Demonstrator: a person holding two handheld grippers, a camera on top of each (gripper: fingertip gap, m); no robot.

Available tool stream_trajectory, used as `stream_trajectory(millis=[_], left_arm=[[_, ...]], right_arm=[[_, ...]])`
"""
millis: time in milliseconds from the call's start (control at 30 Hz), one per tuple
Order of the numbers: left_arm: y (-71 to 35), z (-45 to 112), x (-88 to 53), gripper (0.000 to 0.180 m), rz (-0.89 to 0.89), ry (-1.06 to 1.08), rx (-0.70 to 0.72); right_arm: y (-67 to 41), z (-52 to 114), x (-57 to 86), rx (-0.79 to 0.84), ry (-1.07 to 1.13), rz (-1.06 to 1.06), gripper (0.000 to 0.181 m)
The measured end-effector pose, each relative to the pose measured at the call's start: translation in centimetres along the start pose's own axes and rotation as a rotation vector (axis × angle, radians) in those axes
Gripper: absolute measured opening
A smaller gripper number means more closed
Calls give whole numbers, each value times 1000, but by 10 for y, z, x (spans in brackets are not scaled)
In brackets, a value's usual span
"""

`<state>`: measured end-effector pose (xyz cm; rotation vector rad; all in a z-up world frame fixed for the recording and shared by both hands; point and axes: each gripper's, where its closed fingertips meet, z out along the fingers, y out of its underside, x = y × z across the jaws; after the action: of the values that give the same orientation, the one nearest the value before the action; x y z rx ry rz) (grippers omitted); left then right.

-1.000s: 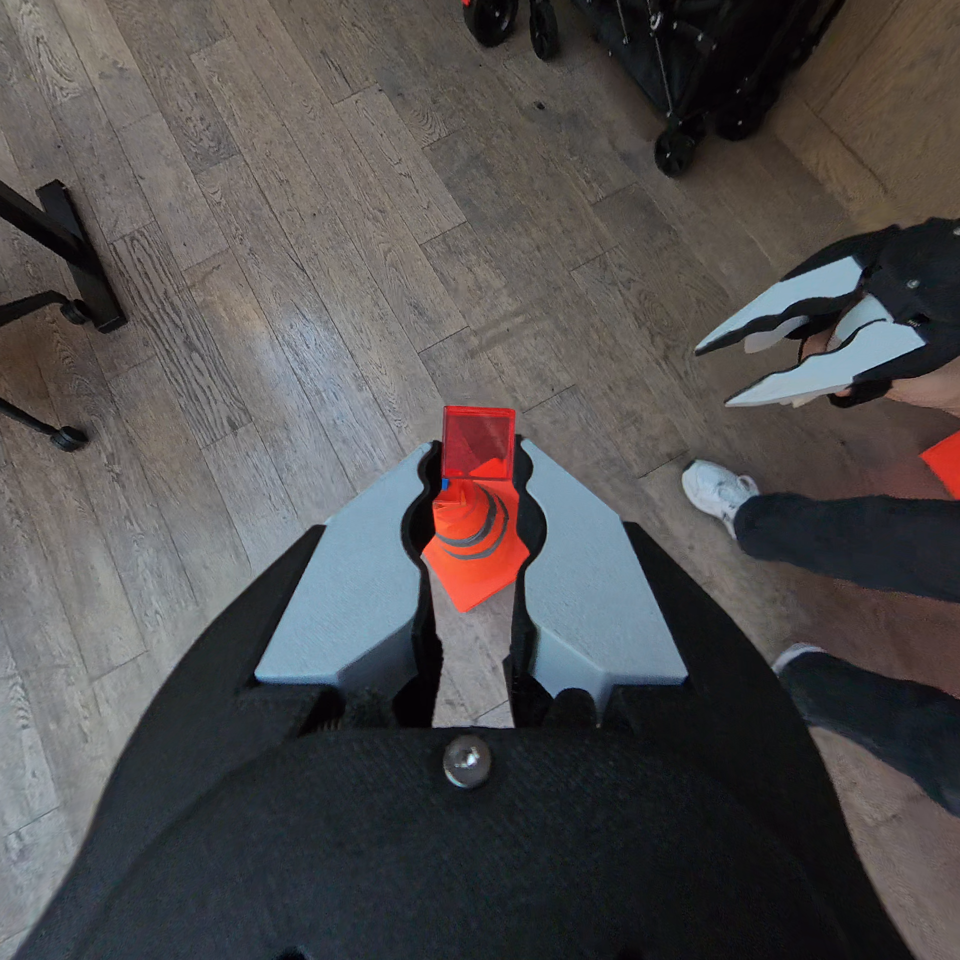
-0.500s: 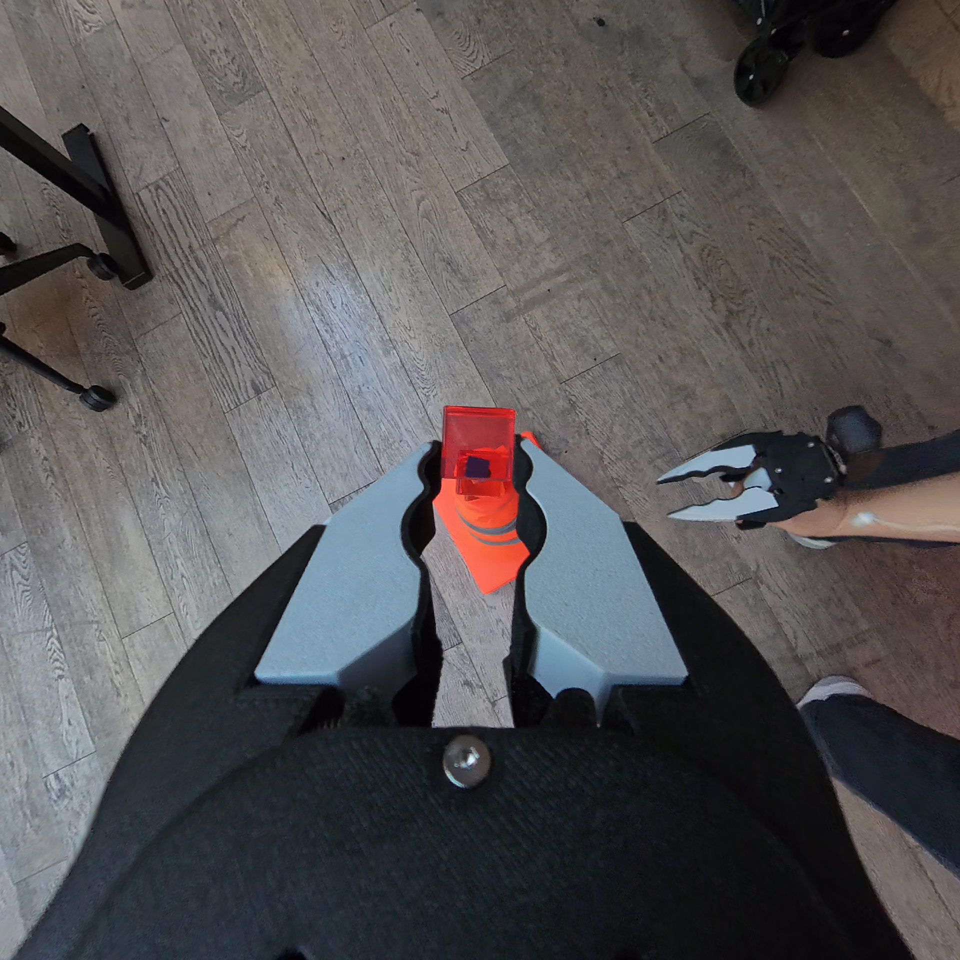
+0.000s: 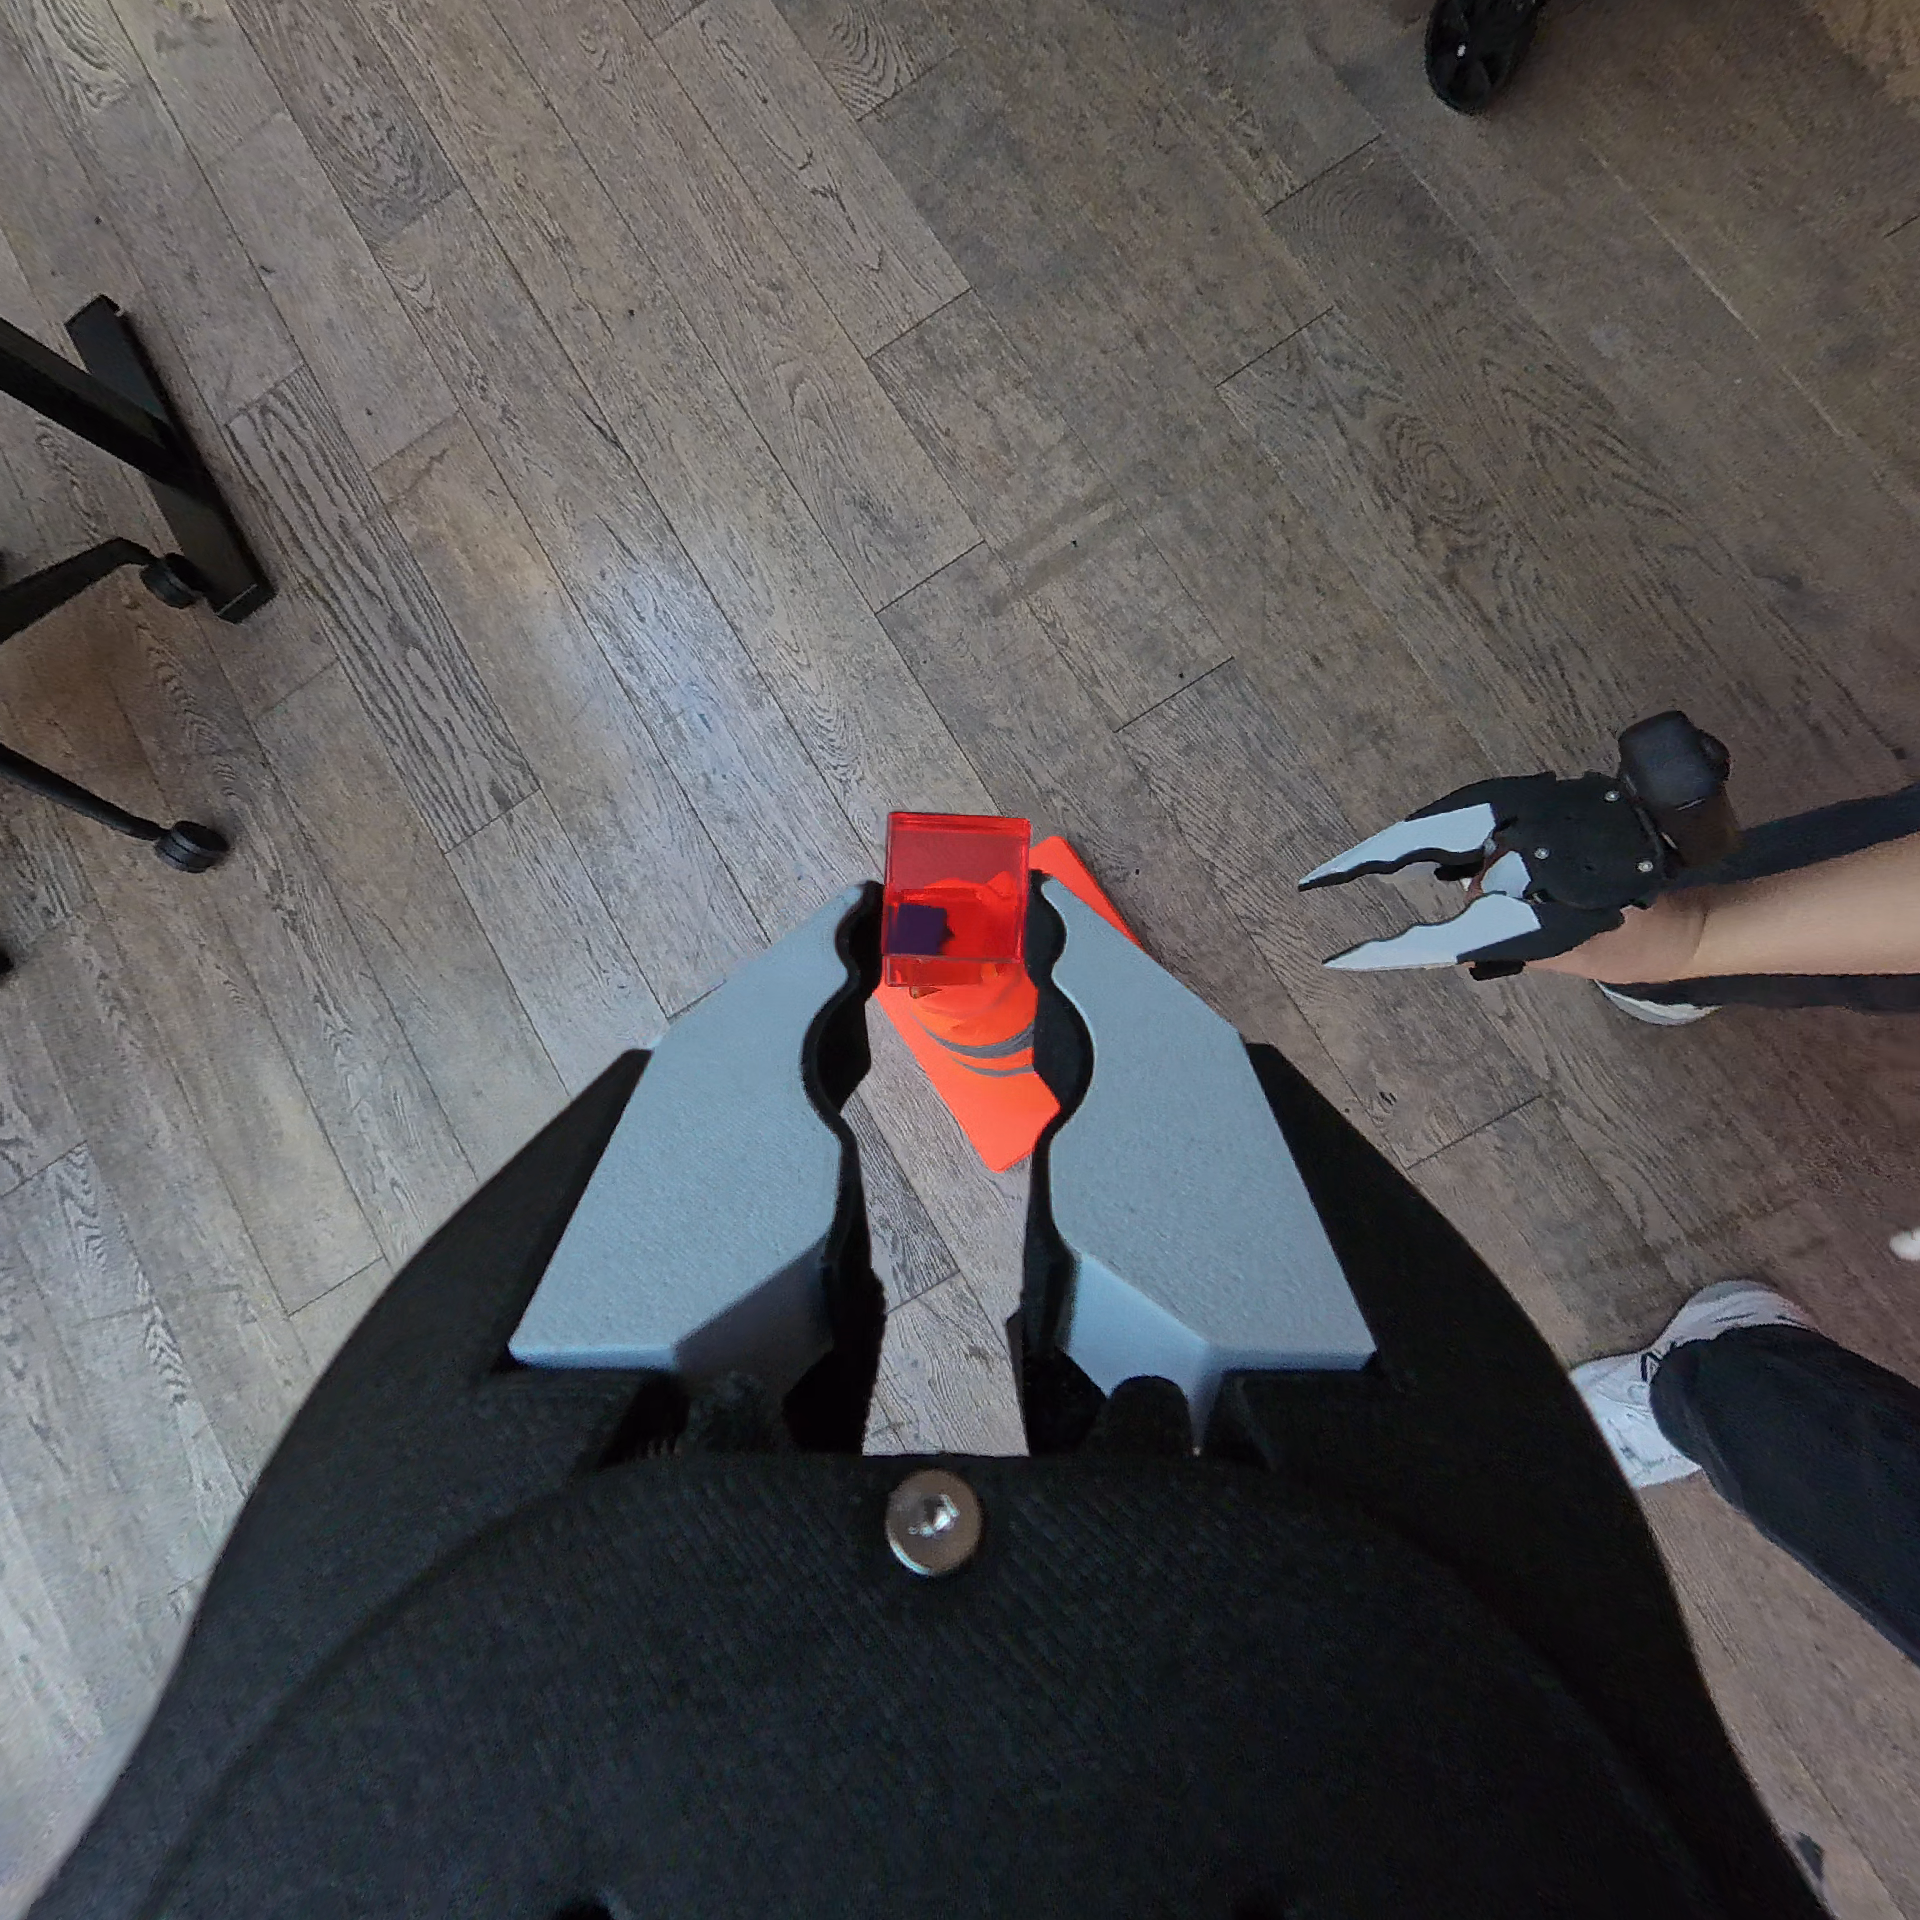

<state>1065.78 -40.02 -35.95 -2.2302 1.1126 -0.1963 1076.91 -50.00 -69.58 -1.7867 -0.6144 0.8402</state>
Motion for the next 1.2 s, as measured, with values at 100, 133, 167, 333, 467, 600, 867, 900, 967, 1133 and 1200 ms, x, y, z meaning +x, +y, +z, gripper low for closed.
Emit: stream_trajectory(millis=[100, 133, 167, 333, 467, 600, 867, 900, 967, 1133, 1200], left_arm=[[6, 3, -3, 25, 7, -16, -23], [7, 3, -5, 25, 7, -28, -25], [7, 3, -6, 25, -1, -27, -24], [9, 8, -8, 25, -17, -19, -37], [9, 8, -9, 25, -21, -28, -40], [11, 9, -10, 25, -35, -22, -43], [10, 5, -10, 25, -27, -19, -32], [9, 6, -10, 25, -30, -18, -28], [8, 7, -10, 25, -32, -13, -27], [11, 12, -9, 25, -7, -18, -51], [13, 12, -9, 25, -5, -18, -55]], right_arm=[[9, 3, -1, -36, -8, -33, 45], [12, 4, -1, -44, -15, -33, 45], [14, 6, -1, -54, -17, -34, 45], [23, 10, 3, -92, -25, -47, 47], [26, 10, 9, -105, -19, -32, 48], [27, 10, 12, -112, -19, -35, 48], [33, 14, 13, -140, -31, -46, 50], [34, 14, 14, -142, -32, -45, 50], [34, 15, 13, -145, -33, -46, 50], [37, 16, 12, -158, -43, -57, 51], [39, 16, 13, -164, -43, -50, 51]])
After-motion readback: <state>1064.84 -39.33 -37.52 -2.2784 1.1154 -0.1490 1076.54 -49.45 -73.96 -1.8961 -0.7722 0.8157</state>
